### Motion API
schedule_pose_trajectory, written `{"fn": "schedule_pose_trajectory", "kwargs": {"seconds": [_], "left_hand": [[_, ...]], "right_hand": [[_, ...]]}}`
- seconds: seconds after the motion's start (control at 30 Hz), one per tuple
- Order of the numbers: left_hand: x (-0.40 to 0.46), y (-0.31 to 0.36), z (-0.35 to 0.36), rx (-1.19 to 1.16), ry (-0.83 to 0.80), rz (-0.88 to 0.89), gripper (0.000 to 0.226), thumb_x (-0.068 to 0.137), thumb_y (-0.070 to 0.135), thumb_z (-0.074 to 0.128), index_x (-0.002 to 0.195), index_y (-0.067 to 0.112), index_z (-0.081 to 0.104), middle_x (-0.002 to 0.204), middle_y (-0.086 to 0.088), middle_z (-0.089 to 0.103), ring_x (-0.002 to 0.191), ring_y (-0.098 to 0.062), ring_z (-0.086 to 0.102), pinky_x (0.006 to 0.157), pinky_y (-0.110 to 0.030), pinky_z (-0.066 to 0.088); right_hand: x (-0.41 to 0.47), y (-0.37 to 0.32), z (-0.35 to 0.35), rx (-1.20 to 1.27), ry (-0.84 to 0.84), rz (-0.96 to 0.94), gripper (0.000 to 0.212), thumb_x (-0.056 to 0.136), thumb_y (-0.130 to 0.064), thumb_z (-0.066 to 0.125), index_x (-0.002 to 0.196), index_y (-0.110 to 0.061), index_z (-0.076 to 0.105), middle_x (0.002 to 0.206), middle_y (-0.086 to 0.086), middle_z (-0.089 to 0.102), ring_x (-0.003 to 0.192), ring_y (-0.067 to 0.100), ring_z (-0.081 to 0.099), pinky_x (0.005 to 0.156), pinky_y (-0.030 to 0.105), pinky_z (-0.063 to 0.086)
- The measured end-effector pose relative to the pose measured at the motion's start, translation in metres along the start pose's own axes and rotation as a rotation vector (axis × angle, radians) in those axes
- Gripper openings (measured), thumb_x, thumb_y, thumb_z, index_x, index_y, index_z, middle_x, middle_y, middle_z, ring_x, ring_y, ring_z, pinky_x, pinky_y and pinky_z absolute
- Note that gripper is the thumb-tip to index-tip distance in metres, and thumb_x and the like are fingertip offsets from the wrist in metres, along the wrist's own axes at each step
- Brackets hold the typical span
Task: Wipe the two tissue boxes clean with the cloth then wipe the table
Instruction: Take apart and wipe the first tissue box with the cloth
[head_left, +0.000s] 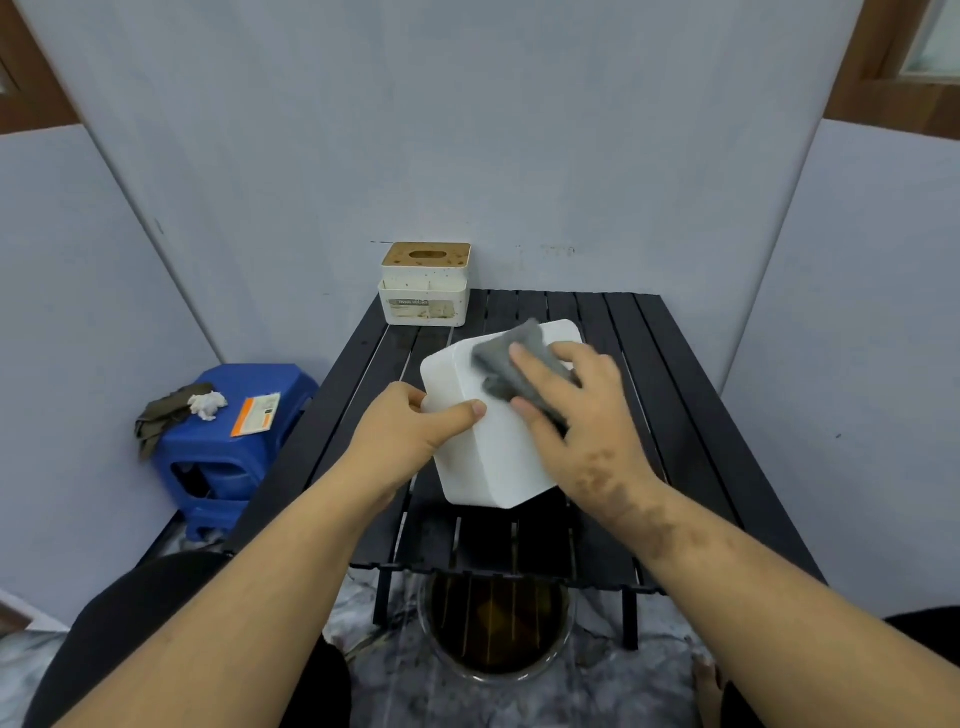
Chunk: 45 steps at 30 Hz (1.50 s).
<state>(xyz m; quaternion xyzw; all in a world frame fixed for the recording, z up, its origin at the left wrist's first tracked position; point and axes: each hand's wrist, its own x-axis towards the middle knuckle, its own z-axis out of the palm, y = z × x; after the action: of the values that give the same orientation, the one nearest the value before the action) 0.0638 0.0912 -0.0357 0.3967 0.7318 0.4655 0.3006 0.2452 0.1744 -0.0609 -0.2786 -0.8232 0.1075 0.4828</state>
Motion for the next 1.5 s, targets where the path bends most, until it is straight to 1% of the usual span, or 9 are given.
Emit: {"fn": "schedule_pose_trajectory", "kwargs": {"seconds": [0.13, 0.23, 0.4, 0.47, 0.53, 0.77, 1.0, 1.2, 1.5], "left_hand": [[0.000, 0.000, -0.006, 0.040, -0.027, 0.012, 0.064, 0.066, 0.048, 0.088, 0.112, 0.012, 0.060, 0.106, 0.000, 0.067, 0.096, -0.013, 0.065, 0.071, -0.025, 0.047], [-0.002, -0.001, -0.010, 0.167, -0.060, 0.068, 0.065, 0.067, 0.037, 0.092, 0.116, 0.020, 0.053, 0.109, 0.006, 0.064, 0.099, -0.012, 0.063, 0.078, -0.028, 0.053], [-0.005, -0.002, -0.016, 0.331, -0.127, 0.209, 0.085, 0.057, 0.038, 0.096, 0.125, 0.031, 0.047, 0.118, 0.017, 0.057, 0.110, -0.006, 0.057, 0.081, -0.018, 0.046], [-0.007, -0.004, -0.016, 0.374, -0.173, 0.249, 0.096, 0.048, 0.048, 0.094, 0.131, 0.036, 0.046, 0.124, 0.020, 0.057, 0.120, -0.008, 0.054, 0.099, -0.032, 0.048], [-0.009, -0.005, -0.016, 0.383, -0.217, 0.285, 0.100, 0.043, 0.053, 0.089, 0.132, 0.040, 0.045, 0.127, 0.023, 0.057, 0.125, -0.006, 0.052, 0.111, -0.045, 0.043], [-0.012, -0.004, -0.025, 0.376, -0.212, 0.415, 0.105, 0.049, 0.040, 0.093, 0.137, 0.051, 0.035, 0.141, 0.024, 0.046, 0.138, -0.010, 0.042, 0.118, -0.052, 0.034], [-0.013, -0.014, -0.026, 0.375, -0.204, 0.406, 0.110, 0.060, 0.021, 0.096, 0.137, 0.060, 0.027, 0.141, 0.017, 0.040, 0.129, -0.005, 0.047, 0.109, -0.031, 0.041], [-0.022, -0.025, -0.031, 0.387, -0.282, 0.433, 0.120, 0.057, 0.034, 0.098, 0.143, 0.061, 0.018, 0.140, 0.027, 0.043, 0.121, 0.004, 0.053, 0.103, -0.024, 0.042], [-0.029, -0.039, -0.025, 0.304, -0.165, 0.624, 0.077, 0.070, 0.023, 0.091, 0.125, 0.049, 0.044, 0.141, 0.023, 0.050, 0.121, 0.001, 0.057, 0.096, -0.005, 0.043]], "right_hand": [[-0.019, 0.013, -0.014, -0.004, -0.049, 0.019, 0.047, 0.087, -0.022, 0.075, 0.133, -0.021, 0.062, 0.121, 0.000, 0.051, 0.102, 0.016, 0.047, 0.093, 0.011, 0.034], [-0.041, 0.032, -0.028, 0.027, -0.057, 0.257, 0.042, 0.085, -0.018, 0.077, 0.124, -0.022, 0.063, 0.114, -0.006, 0.052, 0.100, 0.008, 0.052, 0.090, 0.013, 0.044], [-0.037, 0.044, -0.047, 0.631, 0.149, 0.643, 0.029, 0.095, -0.007, 0.065, 0.120, -0.020, 0.060, 0.106, 0.005, 0.068, 0.094, 0.017, 0.071, 0.076, 0.028, 0.060], [-0.025, 0.047, -0.057, 0.811, 0.162, 0.684, 0.029, 0.096, -0.006, 0.062, 0.122, -0.020, 0.061, 0.110, 0.010, 0.071, 0.099, 0.024, 0.072, 0.082, 0.037, 0.059], [-0.017, 0.046, -0.065, 0.827, 0.080, 0.683, 0.032, 0.096, -0.006, 0.061, 0.125, -0.019, 0.062, 0.114, 0.009, 0.072, 0.103, 0.024, 0.071, 0.084, 0.036, 0.059], [-0.011, 0.035, -0.073, 0.922, 0.005, 0.597, 0.037, 0.087, -0.006, 0.069, 0.123, -0.015, 0.062, 0.117, 0.013, 0.070, 0.106, 0.026, 0.069, 0.087, 0.035, 0.058], [-0.021, 0.025, -0.071, 0.937, -0.013, 0.612, 0.036, 0.082, -0.003, 0.071, 0.115, -0.015, 0.065, 0.106, 0.008, 0.073, 0.098, 0.024, 0.072, 0.085, 0.037, 0.060], [-0.026, 0.019, -0.076, 0.898, -0.072, 0.608, 0.040, 0.077, -0.007, 0.074, 0.117, -0.013, 0.065, 0.107, 0.011, 0.073, 0.098, 0.026, 0.072, 0.079, 0.034, 0.060], [-0.004, 0.026, -0.087, 0.570, -0.029, 0.439, 0.035, 0.084, -0.006, 0.077, 0.111, -0.028, 0.072, 0.105, -0.002, 0.075, 0.099, 0.016, 0.072, 0.084, 0.028, 0.057]]}}
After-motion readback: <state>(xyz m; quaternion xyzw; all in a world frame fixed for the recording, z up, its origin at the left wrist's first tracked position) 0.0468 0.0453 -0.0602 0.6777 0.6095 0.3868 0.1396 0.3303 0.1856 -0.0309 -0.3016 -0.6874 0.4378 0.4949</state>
